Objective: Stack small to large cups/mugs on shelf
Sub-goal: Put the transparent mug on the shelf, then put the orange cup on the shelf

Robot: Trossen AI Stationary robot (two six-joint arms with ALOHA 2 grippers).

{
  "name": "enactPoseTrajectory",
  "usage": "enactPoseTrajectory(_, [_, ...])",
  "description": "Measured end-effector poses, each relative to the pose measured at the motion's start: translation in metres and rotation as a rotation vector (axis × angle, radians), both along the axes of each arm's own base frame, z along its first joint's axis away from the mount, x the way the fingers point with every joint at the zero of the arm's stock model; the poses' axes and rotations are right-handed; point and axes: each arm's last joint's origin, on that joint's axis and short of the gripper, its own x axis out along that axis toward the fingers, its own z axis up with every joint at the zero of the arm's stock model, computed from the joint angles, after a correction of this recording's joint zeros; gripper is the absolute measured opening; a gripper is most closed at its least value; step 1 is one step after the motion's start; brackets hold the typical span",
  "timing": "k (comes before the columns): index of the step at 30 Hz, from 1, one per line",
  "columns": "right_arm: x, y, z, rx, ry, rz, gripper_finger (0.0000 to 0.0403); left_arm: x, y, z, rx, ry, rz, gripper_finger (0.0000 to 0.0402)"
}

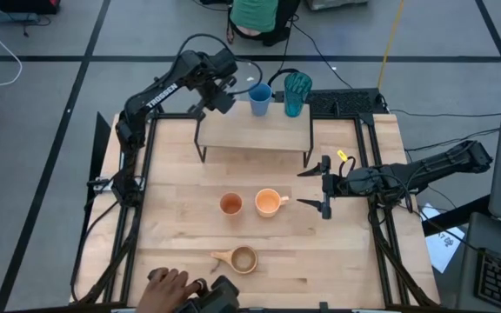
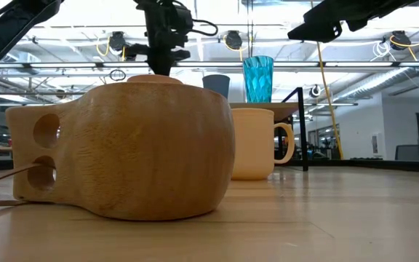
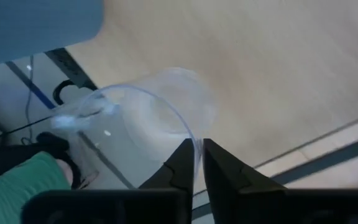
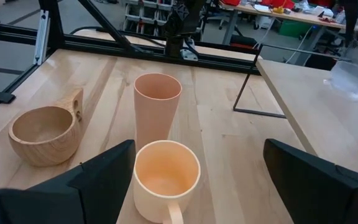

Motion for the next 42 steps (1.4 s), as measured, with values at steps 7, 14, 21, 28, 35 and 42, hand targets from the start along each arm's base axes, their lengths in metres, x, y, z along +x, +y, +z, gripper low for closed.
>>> enactPoseTrajectory(7, [0.0, 0.0, 0.0, -0.002, 0.0, 0.001, 0.0348, 0.003, 0.002, 0.001, 0.014, -0.04, 0.046, 0.0055])
enactPoseTrajectory(14, [0.0, 0.0, 0.0, -0.003, 0.0, 0.001, 0.0348, 0.003, 0.002, 0.001, 0.006, -0.048, 0.08, 0.0058])
enactPoseTrajectory(21, [0.0, 0.0, 0.0, -0.006, 0.001, 0.002, 0.0348, 0.004, -0.003, 0.001, 0.046, -0.01, 0.17, 0.0058])
enactPoseTrajectory(28, [0.0, 0.0, 0.0, -0.005, 0.001, 0.002, 0.0348, 0.008, -0.019, 0.01, 0.093, -0.021, 0.185, 0.0058])
enactPoseTrajectory(35, [0.0, 0.0, 0.0, 0.004, 0.0, -0.001, 0.0348, -0.001, -0.036, 0.035, 0.227, -0.062, 0.247, 0.0058])
enactPoseTrajectory(42, [0.0, 0.0, 0.0, 0.005, 0.0, -0.002, 0.0348, -0.019, -0.062, 0.071, 0.234, -0.273, 0.415, 0.0058])
